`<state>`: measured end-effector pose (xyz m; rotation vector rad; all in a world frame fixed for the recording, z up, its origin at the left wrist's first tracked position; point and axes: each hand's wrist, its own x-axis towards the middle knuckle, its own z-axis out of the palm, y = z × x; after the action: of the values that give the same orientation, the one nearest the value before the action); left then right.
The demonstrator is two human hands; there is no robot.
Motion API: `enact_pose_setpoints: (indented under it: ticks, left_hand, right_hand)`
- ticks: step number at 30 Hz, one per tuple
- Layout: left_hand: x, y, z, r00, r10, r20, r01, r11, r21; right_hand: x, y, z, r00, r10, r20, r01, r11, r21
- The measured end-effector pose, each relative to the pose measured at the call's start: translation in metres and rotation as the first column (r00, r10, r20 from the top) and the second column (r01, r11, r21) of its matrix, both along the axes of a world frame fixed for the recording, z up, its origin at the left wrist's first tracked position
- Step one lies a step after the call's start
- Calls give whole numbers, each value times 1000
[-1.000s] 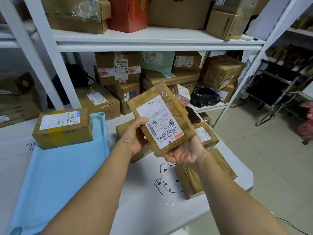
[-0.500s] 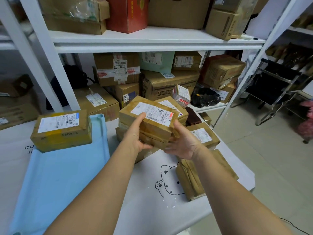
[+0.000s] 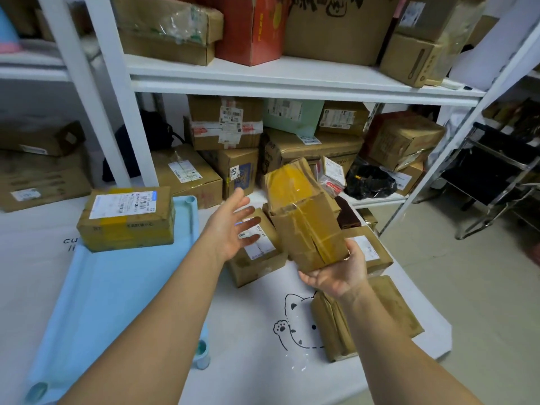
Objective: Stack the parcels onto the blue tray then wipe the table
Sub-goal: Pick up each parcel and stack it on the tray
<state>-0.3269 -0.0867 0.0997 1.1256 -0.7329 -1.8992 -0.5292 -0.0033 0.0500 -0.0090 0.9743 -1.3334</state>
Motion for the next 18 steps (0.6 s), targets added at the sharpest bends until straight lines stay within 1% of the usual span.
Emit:
enact_pose_setpoints:
  ticks: [3,5,9,12,14,15,17,18]
  left_hand:
    - [-4,7,8,998,-65,19,66,996,-54]
    - [-4,10,12,996,-82,46,87,990,-112]
    - [4,13,14,992,-116,50,124,972,-201]
    - [11,15,14,985,-166,49,173,953,-249]
    - [16,17,13,986,-167,19,167,958,-232]
    - [19,17,12,990,-144,1,141,968,-206]
    - [25,16,5,998,-66,9,66,988,-138]
    - [28,14,1,999,-34,40,38,995,-92]
  right_hand:
    - [6,-2,-5,999,-5,32,5,1000,6]
    - [8,-3,-5,1000,-10,18,10,1000,5]
    - [10,-6,-7,1000,-25,7,25,1000,-4]
    - [11,-8,-6,999,-52,-8,51,998,-45]
    - [10,-12,-3,992,-120,-31,117,990,-74]
    - [8,-14,-1,986,-157,-65,151,985,-84]
    - [6,-17,5,968,-191,-161,174,978,-112]
    - [5,-19,7,958,-187,-217,162,979,-127]
